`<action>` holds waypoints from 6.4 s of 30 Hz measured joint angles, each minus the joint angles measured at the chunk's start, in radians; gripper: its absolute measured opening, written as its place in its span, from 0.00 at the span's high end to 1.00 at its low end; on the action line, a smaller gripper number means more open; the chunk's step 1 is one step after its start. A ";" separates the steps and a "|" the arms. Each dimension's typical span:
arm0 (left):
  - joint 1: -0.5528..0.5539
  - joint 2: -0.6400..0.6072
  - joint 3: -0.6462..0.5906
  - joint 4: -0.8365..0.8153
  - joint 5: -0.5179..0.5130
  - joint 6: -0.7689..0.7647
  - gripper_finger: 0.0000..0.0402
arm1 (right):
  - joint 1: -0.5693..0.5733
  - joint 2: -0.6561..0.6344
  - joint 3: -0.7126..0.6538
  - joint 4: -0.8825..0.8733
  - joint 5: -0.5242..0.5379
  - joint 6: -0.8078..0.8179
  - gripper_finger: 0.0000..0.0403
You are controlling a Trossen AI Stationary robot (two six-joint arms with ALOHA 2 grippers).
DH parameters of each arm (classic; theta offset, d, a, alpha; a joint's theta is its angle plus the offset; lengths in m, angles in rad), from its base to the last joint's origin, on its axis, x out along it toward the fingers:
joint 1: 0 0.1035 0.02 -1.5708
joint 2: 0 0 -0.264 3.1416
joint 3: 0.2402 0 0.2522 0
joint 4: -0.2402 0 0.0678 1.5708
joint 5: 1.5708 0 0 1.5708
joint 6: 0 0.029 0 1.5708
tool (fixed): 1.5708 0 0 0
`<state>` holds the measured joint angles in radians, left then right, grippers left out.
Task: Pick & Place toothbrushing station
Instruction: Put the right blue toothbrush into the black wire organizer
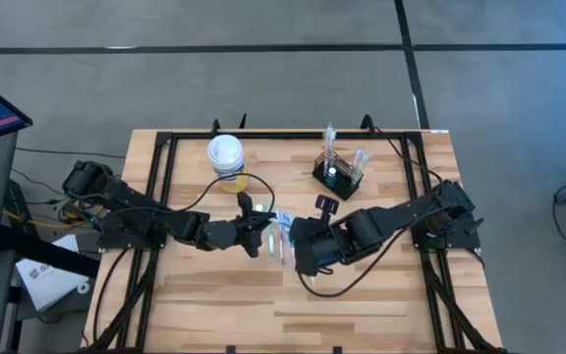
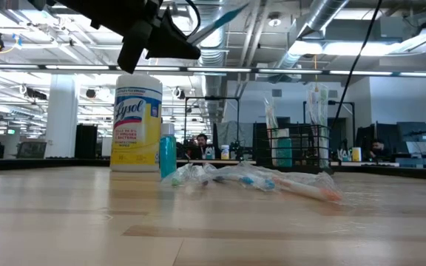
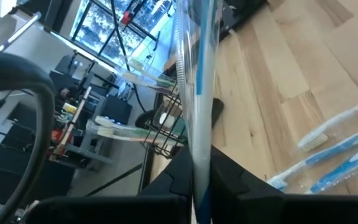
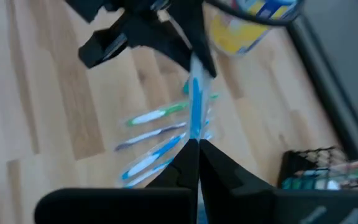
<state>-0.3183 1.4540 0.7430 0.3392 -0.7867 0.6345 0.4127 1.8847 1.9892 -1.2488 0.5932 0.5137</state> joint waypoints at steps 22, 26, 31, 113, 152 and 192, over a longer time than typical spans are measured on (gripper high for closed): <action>0.053 -0.010 -0.005 -0.014 -0.060 -0.172 0.97 | 0.179 -0.024 -0.080 -0.308 0.459 0.453 1.00; 0.052 -0.014 -0.005 -0.001 -0.056 -0.196 0.97 | 0.202 -0.038 -0.163 -0.324 0.484 0.579 1.00; 0.052 -0.042 -0.004 0.000 -0.044 -0.229 0.97 | 0.218 -0.084 -0.300 -0.315 0.494 0.744 1.00; 0.095 -0.064 -0.004 0.122 0.348 -0.352 0.97 | 0.003 -0.525 -1.409 2.195 0.008 -0.805 1.00; 0.095 -0.064 -0.004 0.143 0.348 -0.352 0.96 | -0.102 -0.522 -1.369 2.326 -0.260 -0.733 0.65; 0.101 -0.064 -0.028 0.183 0.346 -0.350 0.89 | -0.078 -0.384 -1.240 2.270 -0.198 -0.855 0.99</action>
<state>-0.2173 1.3903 0.7147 0.5220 -0.4408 0.2840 0.3344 1.5005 0.7490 1.0215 0.3947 -0.3408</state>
